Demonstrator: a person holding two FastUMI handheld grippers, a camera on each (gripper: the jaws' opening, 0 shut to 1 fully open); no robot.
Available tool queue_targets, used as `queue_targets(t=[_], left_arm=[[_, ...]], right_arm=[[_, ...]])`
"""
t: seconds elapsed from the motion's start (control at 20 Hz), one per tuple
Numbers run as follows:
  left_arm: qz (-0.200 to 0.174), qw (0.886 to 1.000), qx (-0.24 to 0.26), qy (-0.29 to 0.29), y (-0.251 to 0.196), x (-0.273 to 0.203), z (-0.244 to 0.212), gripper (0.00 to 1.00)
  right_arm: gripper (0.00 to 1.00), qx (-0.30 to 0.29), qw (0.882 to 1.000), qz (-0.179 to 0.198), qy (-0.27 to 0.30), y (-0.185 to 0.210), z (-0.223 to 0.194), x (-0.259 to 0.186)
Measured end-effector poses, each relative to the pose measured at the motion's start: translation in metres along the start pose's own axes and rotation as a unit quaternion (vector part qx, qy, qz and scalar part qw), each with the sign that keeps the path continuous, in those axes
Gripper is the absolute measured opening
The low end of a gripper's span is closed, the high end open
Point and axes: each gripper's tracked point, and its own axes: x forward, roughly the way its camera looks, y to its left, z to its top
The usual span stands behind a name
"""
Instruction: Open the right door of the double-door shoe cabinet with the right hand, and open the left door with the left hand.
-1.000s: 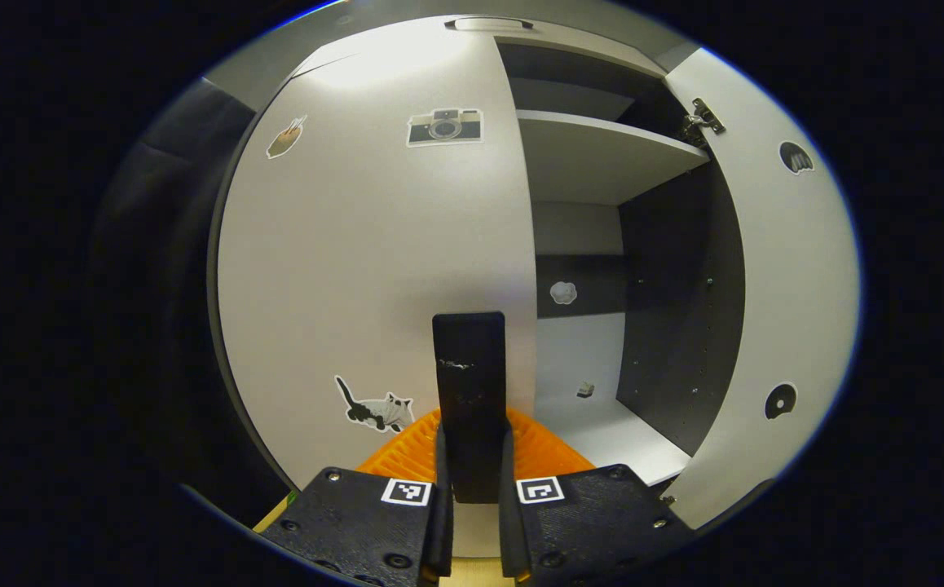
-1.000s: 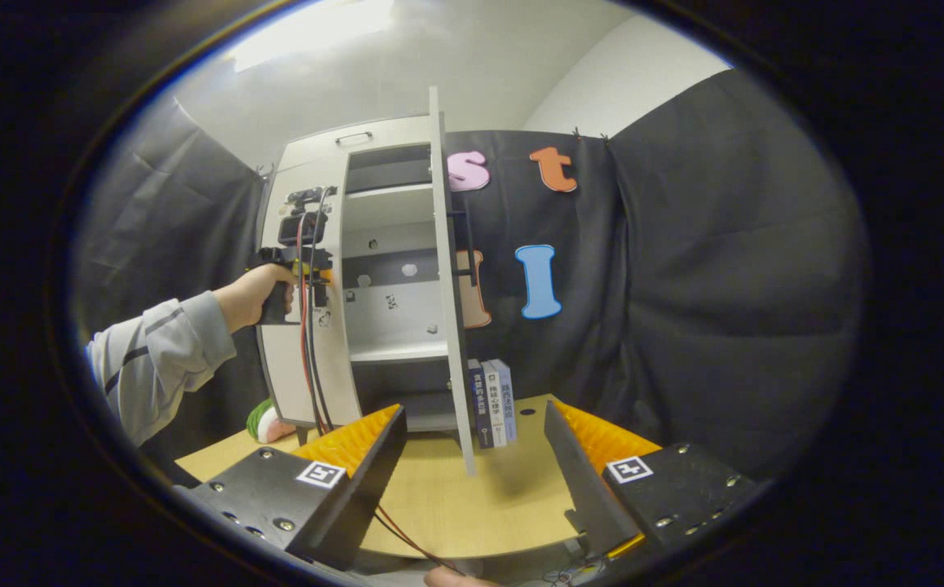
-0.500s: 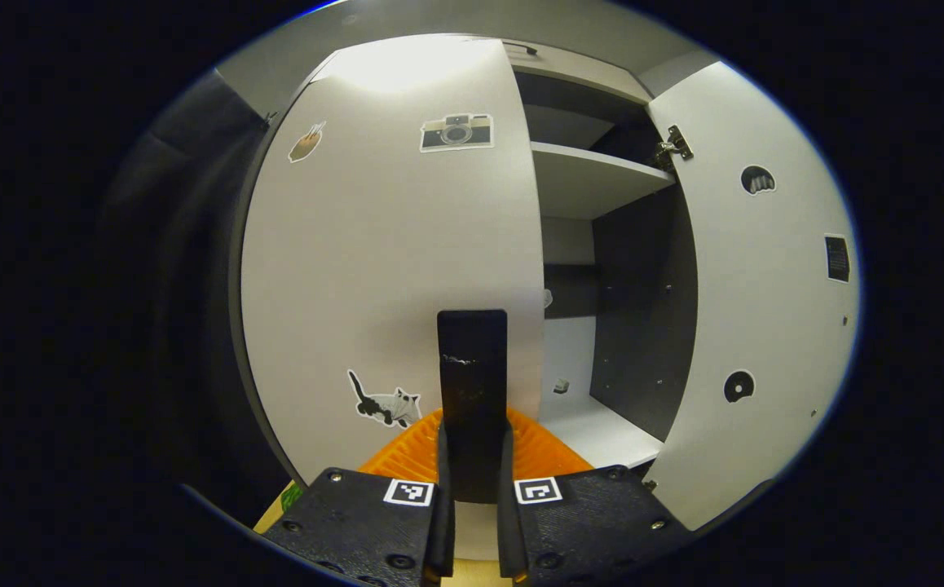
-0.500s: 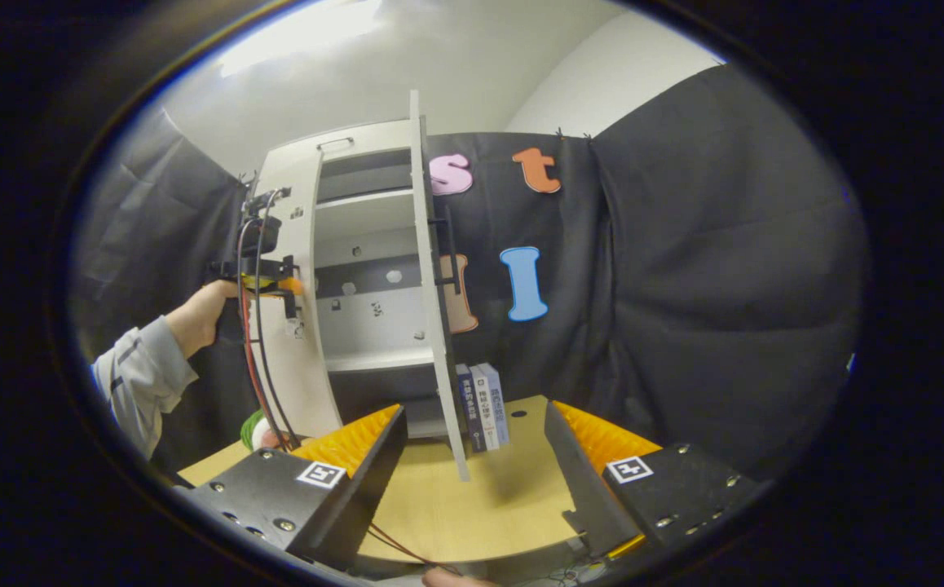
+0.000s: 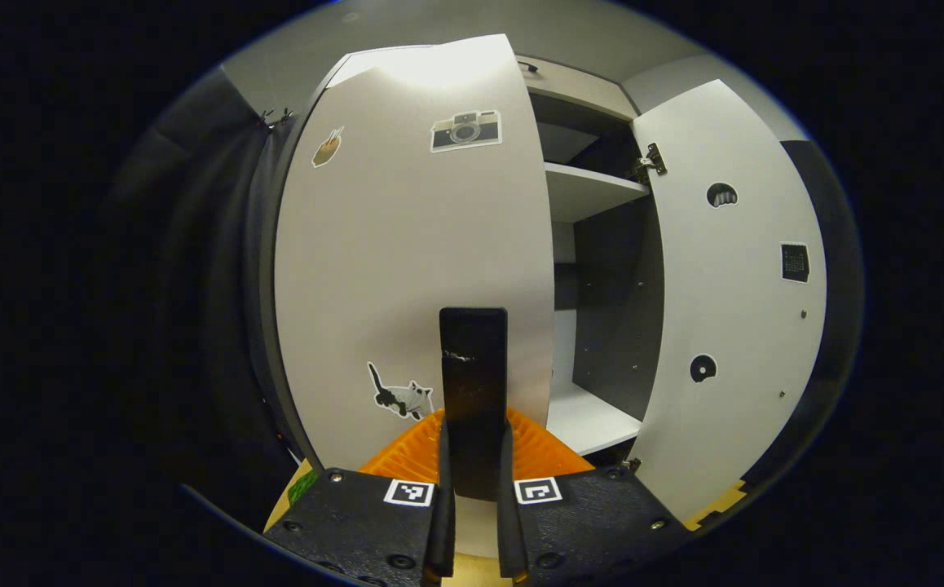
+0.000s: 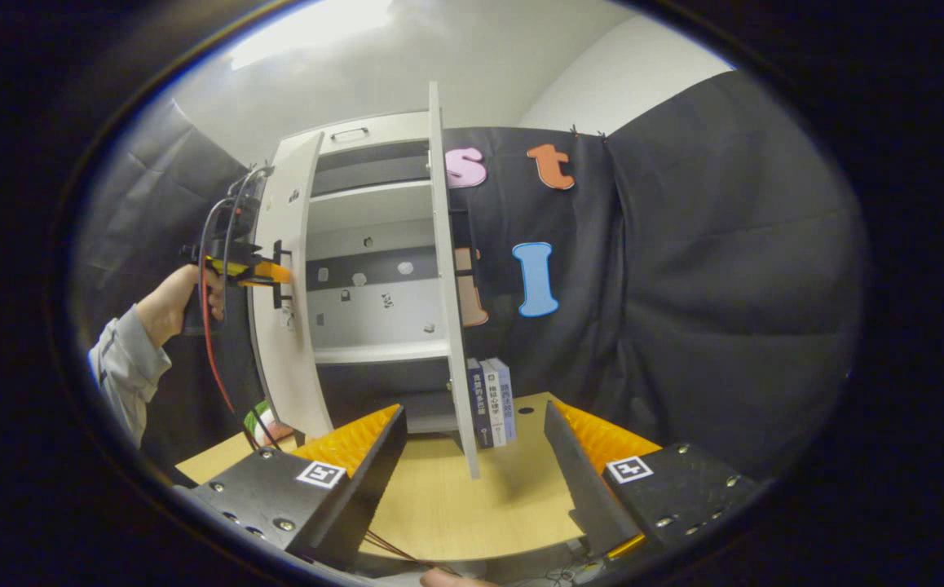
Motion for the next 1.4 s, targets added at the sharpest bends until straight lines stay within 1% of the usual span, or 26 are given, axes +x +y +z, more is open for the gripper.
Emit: queue_targets(t=[0.15, 0.2, 0.25, 0.3, 0.5, 0.55, 0.6, 0.65, 0.85, 0.95, 1.0, 1.15, 1.2, 1.25, 1.3, 1.4], left_arm=[[-0.005, 1.0, 0.008, 0.0, 0.003, -0.004, -0.001, 0.22], [-0.006, 1.0, 0.009, -0.002, 0.004, -0.005, -0.001, 0.22], [-0.006, 1.0, 0.008, -0.003, 0.005, -0.006, -0.002, 0.22], [-0.006, 1.0, 0.008, -0.005, 0.007, -0.008, -0.001, 0.22], [-0.01, 1.0, -0.001, -0.008, 0.011, -0.011, -0.003, 0.22], [-0.01, 1.0, 0.001, -0.007, 0.013, -0.013, -0.003, 0.22], [-0.008, 1.0, 0.001, -0.007, 0.015, -0.013, -0.003, 0.21], [-0.005, 1.0, 0.0, -0.009, 0.016, -0.014, -0.002, 0.21], [0.006, 1.0, 0.014, -0.01, 0.02, -0.017, -0.003, 0.21], [0.015, 1.0, 0.013, -0.012, 0.026, -0.018, -0.005, 0.17], [0.02, 1.0, 0.013, -0.013, 0.03, -0.02, -0.004, 0.18], [0.042, 0.999, 0.013, -0.02, 0.049, -0.026, -0.001, 0.1], [0.048, 0.999, 0.001, -0.024, 0.056, -0.028, -0.003, 0.09], [0.051, 0.998, -0.011, -0.028, 0.064, -0.031, -0.001, 0.05], [0.053, 0.998, -0.009, -0.025, 0.067, -0.03, -0.002, 0.04], [0.07, 0.997, -0.001, -0.025, 0.09, -0.034, -0.004, 0.01]], right_arm=[[0.97, 0.001, 1.0, 0.0, -0.002, 0.0, 0.001, 0.001], [1.0, 0.001, 1.0, 0.001, -0.002, 0.0, 0.002, 0.001], [0.97, 0.0, 1.0, 0.003, -0.002, 0.002, 0.002, 0.0], [1.0, -0.001, 1.0, 0.004, -0.003, 0.003, 0.003, -0.001], [0.97, -0.002, 1.0, 0.007, -0.003, 0.01, 0.002, 0.001], [1.0, -0.002, 1.0, 0.008, -0.002, 0.012, 0.0, 0.0], [0.97, -0.002, 1.0, 0.01, -0.002, 0.016, 0.001, 0.0], [1.0, -0.003, 1.0, 0.014, -0.002, 0.021, 0.001, 0.0], [1.0, -0.008, 1.0, 0.023, -0.001, 0.036, -0.001, 0.001], [1.0, -0.01, 1.0, 0.027, 0.001, 0.041, -0.003, 0.002], [1.0, -0.01, 1.0, 0.029, 0.002, 0.043, -0.003, 0.003], [1.0, -0.008, 0.999, 0.034, 0.005, 0.05, -0.005, 0.007], [1.0, -0.007, 0.999, 0.035, 0.005, 0.052, -0.006, 0.008], [1.0, -0.007, 0.999, 0.037, 0.006, 0.055, -0.007, 0.008], [1.0, -0.006, 0.999, 0.038, 0.007, 0.058, -0.008, 0.008], [1.0, -0.007, 0.999, 0.041, 0.012, 0.066, -0.01, 0.011]])
